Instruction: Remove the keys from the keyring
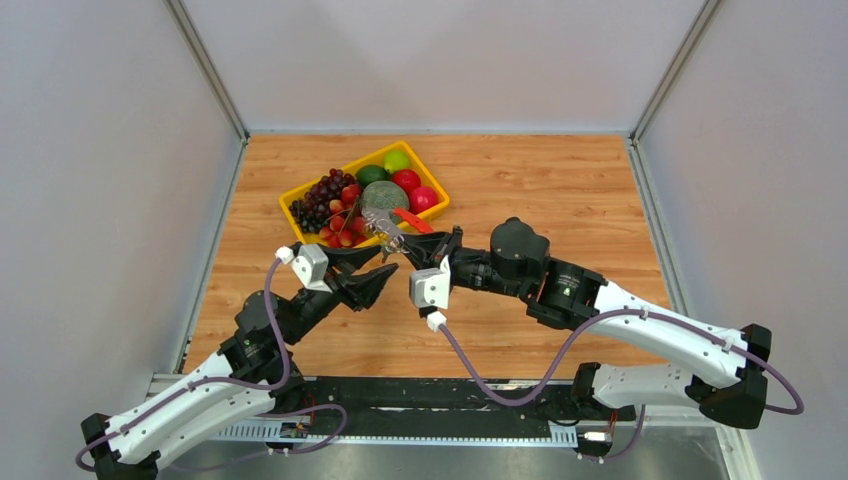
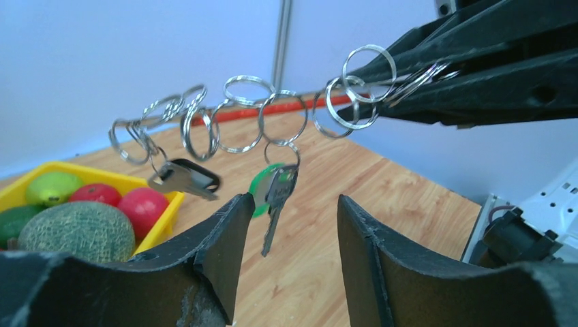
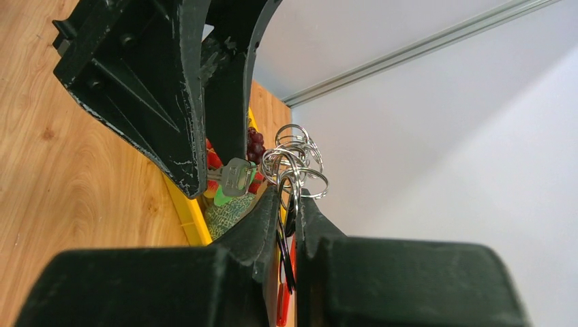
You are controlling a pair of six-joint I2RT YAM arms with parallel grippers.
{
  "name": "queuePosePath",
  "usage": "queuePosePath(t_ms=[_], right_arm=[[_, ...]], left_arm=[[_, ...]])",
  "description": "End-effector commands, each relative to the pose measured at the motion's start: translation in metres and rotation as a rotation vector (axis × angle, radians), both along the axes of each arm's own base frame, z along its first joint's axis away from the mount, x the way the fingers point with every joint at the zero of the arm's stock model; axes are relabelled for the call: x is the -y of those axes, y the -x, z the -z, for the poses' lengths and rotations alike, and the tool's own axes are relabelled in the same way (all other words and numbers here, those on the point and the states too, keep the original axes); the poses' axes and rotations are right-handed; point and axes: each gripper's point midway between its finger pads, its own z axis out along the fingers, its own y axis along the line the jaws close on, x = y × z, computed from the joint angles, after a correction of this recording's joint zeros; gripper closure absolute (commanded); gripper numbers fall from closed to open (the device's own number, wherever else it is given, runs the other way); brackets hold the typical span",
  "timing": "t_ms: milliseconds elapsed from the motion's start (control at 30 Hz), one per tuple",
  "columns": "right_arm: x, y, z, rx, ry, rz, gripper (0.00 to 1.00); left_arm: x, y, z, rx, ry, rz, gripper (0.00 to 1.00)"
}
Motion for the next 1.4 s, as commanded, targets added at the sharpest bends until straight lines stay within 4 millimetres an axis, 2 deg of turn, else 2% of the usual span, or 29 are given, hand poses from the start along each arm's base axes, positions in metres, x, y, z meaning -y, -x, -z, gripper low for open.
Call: queuePosePath(t_ms=[0,133,367,600,767,1033,1367], right_arm=[[0.003,0.008,-0.029,0.062,-0.082,-0.034,1.0],[0.004,0.01,-0.031,0.065,-0.086,-0.042,1.0],[0.006,0.013,-0.032,0.063,-0.093,-0.052,1.0],[0.009,0.015,-0.034,0.064,-0.098,-0.059,1.0],[0.007,0.017,-0.032,0.06,-0.096,-0.069,1.0],[0.006,0.017,-0.032,0.059,-0.094,-0.075,1.0],[0.005,0.017,-0.03,0.06,-0.09,-0.074,1.0]], left_arm=[[0.005,0.013,-0.032,0.124,0.043,0.066,0.4],[0.012,0.015,-0.031,0.132,0.039,0.098,0.4],[0.018,0.006,-0.023,0.091,0.005,0.084,0.47],[0.005,-0.006,-0.015,0.062,-0.007,-0.014,0.42],[-0.002,-0.004,-0.016,0.083,-0.01,-0.032,0.44],[0.0,-0.002,-0.017,0.091,-0.02,-0.014,0.51],[0.006,0.007,-0.018,0.1,-0.023,0.044,0.49]])
